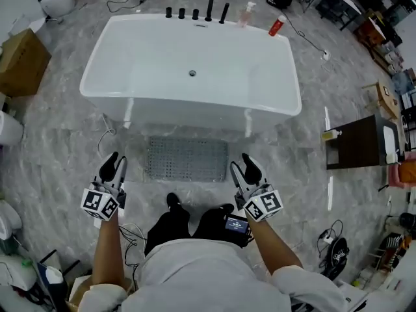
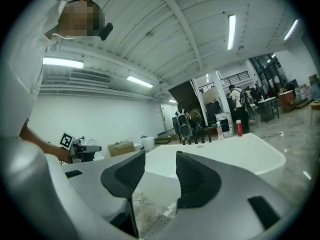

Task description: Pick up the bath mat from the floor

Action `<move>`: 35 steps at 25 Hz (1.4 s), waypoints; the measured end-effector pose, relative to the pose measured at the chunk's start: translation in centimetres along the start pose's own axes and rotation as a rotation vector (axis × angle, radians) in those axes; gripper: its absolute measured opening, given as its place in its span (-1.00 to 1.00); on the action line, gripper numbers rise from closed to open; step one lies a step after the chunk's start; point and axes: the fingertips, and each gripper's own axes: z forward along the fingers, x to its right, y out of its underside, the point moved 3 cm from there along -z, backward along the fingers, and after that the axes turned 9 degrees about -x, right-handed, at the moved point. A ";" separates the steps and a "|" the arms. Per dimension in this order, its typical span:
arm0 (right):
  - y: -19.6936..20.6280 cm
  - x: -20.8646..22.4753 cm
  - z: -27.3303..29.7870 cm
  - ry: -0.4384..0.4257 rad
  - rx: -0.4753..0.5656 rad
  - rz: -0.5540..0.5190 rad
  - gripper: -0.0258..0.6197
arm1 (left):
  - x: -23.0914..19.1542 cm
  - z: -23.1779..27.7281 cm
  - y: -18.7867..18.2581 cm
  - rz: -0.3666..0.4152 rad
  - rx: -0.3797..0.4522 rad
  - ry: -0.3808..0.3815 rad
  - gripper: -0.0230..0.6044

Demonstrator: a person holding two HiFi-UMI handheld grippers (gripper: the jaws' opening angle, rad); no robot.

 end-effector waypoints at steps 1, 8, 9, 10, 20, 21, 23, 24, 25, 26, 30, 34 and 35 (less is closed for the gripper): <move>1.7 0.4 0.2 -0.012 -0.032 0.051 -0.32 | -0.7 0.5 1.4 -0.018 -0.029 0.010 -0.55; 15.8 7.1 4.4 -0.001 -0.292 0.175 -0.31 | -7.0 6.6 14.8 -0.127 -0.273 0.034 -0.47; 18.1 8.6 4.8 0.023 -0.323 0.203 -0.31 | -7.4 7.4 17.3 -0.152 -0.313 0.039 -0.47; 20.6 10.0 5.1 0.048 -0.352 0.236 -0.31 | -7.8 8.3 19.8 -0.175 -0.353 0.045 -0.46; 42.4 21.9 8.2 0.137 -0.653 0.292 -0.29 | -12.3 14.1 43.6 -0.355 -0.683 0.017 -0.40; 44.4 22.9 8.6 0.147 -0.672 0.302 -0.29 | -12.5 14.3 45.5 -0.347 -0.714 0.014 -0.39; 48.1 25.0 9.0 0.179 -0.702 0.322 -0.28 | -12.3 14.7 49.1 -0.307 -0.791 0.030 -0.38; 49.9 25.9 9.0 0.200 -0.710 0.342 -0.28 | -12.2 15.0 50.8 -0.300 -0.825 0.036 -0.37; 51.5 26.9 8.9 0.220 -0.714 0.366 -0.28 | -12.3 15.4 52.4 -0.312 -0.849 0.033 -0.36; 53.1 27.6 8.8 0.234 -0.720 0.386 -0.27 | -12.7 15.7 53.9 -0.340 -0.862 0.020 -0.35; 59.7 28.6 9.1 0.194 -0.823 0.371 -0.27 | -14.7 17.2 59.3 -0.479 -0.861 -0.048 -0.31; 64.6 29.1 10.4 0.151 -0.875 0.376 -0.25 | -15.3 18.8 63.6 -0.509 -0.914 -0.041 -0.22; 65.6 29.5 10.8 0.157 -0.870 0.391 -0.23 | -15.5 19.3 64.4 -0.509 -0.926 -0.038 -0.21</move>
